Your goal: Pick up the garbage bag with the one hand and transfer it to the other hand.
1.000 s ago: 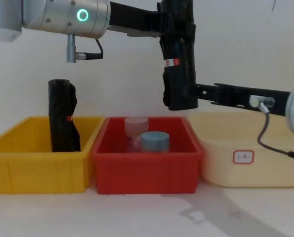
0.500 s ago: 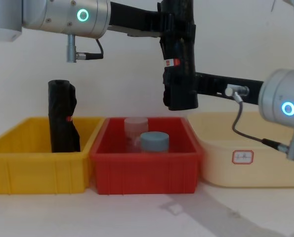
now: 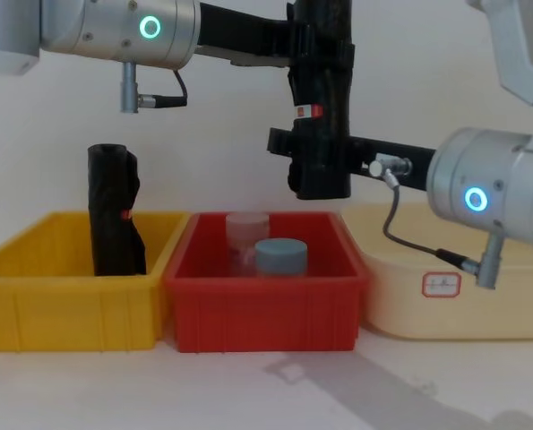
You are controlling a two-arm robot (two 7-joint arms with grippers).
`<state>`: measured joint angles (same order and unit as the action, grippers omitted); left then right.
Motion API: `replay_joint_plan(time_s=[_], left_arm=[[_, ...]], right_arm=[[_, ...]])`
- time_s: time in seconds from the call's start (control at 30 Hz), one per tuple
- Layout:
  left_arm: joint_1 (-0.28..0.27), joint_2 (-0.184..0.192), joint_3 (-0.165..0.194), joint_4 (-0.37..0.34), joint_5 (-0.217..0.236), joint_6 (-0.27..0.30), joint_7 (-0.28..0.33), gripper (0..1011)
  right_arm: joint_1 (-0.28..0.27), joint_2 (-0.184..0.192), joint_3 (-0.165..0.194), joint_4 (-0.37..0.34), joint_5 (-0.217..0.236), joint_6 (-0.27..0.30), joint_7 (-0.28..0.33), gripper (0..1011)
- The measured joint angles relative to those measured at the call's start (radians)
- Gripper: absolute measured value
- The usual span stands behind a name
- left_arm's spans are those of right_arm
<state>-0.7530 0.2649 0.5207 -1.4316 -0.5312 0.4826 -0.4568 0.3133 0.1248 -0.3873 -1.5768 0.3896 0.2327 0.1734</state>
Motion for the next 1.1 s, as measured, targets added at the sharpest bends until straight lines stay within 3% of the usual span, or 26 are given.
replay_joint_plan(time_s=[0.57,0.8,0.93,1.1], left_arm=[[0.000,0.000,0.000,0.000,0.000,0.000,0.000,456],[0.000,0.000,0.000,0.000,0.000,0.000,0.000,456],[0.000,0.000,0.000,0.000,0.000,0.000,0.000,456],[0.000,0.000,0.000,0.000,0.000,0.000,0.000,456]], right_arm=[[0.021,-0.023,-0.019,0.034,-0.030,-0.030,0.007,964],[0.024,-0.028,-0.022,0.039,-0.035,-0.034,0.007,795],[0.025,-0.029,-0.023,0.041,-0.036,-0.035,0.007,647],[0.026,-0.030,-0.024,0.043,-0.038,-0.037,0.008,594]])
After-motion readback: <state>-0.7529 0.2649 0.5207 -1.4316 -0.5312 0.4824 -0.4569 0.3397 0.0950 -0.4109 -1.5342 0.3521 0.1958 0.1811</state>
